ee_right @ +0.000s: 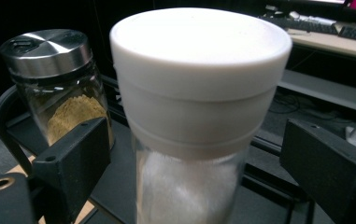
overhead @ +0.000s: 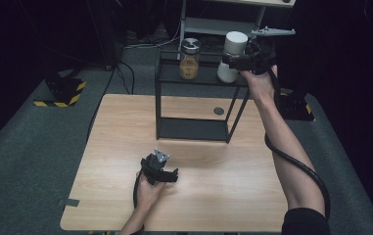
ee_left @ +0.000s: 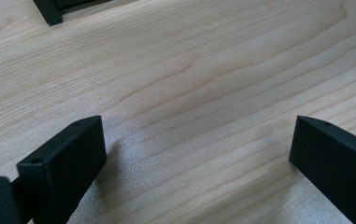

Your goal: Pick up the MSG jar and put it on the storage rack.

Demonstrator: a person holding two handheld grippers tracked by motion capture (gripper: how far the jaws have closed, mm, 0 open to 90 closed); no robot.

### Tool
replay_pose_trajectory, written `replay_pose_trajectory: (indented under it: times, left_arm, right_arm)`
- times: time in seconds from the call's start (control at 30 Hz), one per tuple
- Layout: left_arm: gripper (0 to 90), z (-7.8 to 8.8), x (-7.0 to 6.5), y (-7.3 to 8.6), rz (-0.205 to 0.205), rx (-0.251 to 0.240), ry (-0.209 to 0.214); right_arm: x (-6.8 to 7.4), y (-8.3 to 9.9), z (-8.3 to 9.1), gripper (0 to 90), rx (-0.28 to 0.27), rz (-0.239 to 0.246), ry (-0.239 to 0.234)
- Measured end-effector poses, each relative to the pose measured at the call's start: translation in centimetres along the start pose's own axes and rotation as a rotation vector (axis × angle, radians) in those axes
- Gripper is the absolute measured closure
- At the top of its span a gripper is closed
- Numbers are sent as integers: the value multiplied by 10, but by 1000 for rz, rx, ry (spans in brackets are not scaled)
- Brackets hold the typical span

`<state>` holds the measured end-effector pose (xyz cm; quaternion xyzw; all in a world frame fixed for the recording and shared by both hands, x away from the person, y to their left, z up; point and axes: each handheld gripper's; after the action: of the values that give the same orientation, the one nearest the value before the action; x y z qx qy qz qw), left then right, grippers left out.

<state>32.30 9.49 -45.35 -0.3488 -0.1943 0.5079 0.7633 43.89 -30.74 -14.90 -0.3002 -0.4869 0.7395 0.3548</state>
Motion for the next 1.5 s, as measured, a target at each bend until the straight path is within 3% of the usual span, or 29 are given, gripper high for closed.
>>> replay_pose_trajectory:
  times: [0.6,0.87,1.17,1.5]
  left_arm:
    - [39,0,-1,-1,-6,4,-4]
    - [40,0,-2,0,-2,0,-7]
    - [40,0,-1,0,-1,0,-4]
    - [40,0,-1,0,-1,0,-5]
  right_arm:
    - [-7,17,33,76,-25,9,-13]
    - [-13,30,50,76,-44,-15,-24]
    - [-18,52,64,80,-50,-37,-51]
    - [-22,91,72,87,-59,-67,-64]
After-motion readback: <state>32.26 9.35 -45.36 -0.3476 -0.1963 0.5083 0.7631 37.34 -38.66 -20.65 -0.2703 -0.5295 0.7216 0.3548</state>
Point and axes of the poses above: each handheld gripper's, and its own axes: z roughly backward along the jaws, y roughly out of its underside, x roughly to its left, and after that the axes turned 3 degrees about z, right-handed
